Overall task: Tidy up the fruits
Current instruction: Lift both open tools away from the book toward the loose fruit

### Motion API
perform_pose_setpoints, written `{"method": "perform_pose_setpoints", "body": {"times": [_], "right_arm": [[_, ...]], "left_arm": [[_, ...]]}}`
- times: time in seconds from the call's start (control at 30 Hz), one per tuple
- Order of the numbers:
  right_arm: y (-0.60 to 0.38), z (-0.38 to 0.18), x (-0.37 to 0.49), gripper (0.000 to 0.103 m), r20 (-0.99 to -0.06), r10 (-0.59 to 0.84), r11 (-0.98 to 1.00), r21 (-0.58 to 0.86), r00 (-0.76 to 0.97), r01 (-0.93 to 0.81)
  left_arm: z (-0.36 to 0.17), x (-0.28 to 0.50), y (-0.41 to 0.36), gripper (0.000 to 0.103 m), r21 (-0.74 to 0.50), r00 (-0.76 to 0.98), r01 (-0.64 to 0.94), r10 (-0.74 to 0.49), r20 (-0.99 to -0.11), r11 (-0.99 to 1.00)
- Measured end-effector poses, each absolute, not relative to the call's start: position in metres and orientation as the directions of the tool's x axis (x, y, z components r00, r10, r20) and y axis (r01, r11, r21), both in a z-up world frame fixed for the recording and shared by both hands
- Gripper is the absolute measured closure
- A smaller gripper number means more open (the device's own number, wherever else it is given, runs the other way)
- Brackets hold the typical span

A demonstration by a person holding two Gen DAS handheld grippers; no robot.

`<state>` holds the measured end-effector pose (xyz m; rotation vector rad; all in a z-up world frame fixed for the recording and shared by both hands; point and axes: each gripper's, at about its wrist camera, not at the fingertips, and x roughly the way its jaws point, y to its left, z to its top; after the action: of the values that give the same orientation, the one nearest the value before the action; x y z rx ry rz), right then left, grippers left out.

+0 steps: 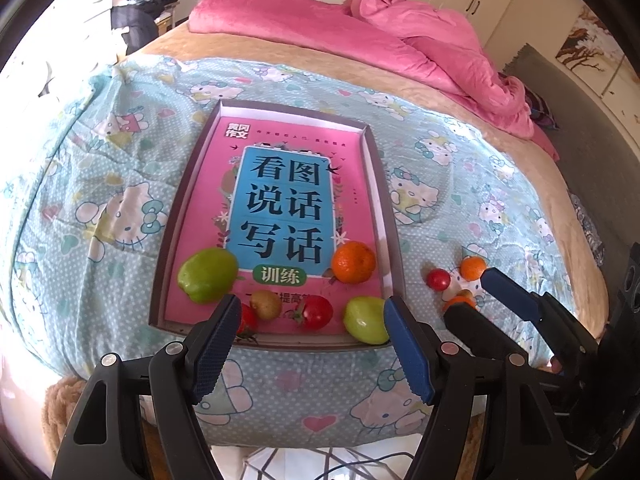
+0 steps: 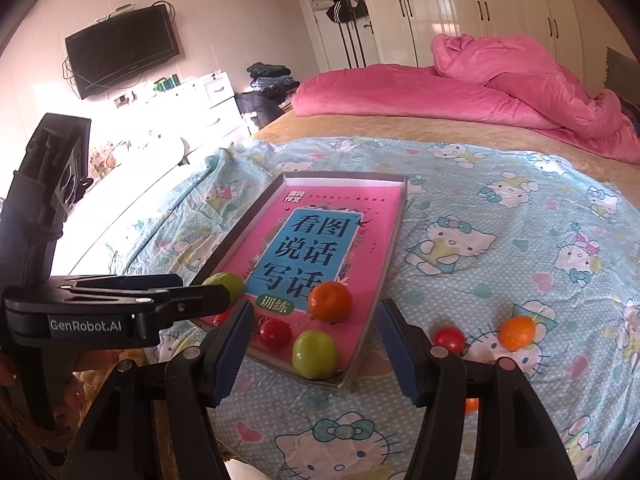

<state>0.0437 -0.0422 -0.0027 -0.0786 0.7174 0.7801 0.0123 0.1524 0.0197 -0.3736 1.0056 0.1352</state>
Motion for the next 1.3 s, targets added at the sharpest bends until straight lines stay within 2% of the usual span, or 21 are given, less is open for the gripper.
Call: {"method": "perform_pose_setpoints", "body": {"times": [0.67,0.8,1.3], "right_arm": [[-0.083,0.013,0.05,0.04,-0.576,0.605,0.759,0.21,0.55,-0.616],[-0.09,0.015,0.05,0.032,-0.563,0.597,0.771,0.206,0.571,-0.603],[-0.12,0.023,0.055,0.026,-0.537,0.583,0.793,0.212,0.61,-0.571]], "left_arm": [[0.037,0.013,0.112,0.028,-0.212,0.549,-0.199,-0.07,-0.833,0.957],[0.041,0.013,0.105,0.028,-0.208,0.554,-0.19,-0.07,-0.829,0.96],[0.043,0.018,0.077,0.027,-0.183,0.55,-0.153,-0.07,-0.832,0.971]]}}
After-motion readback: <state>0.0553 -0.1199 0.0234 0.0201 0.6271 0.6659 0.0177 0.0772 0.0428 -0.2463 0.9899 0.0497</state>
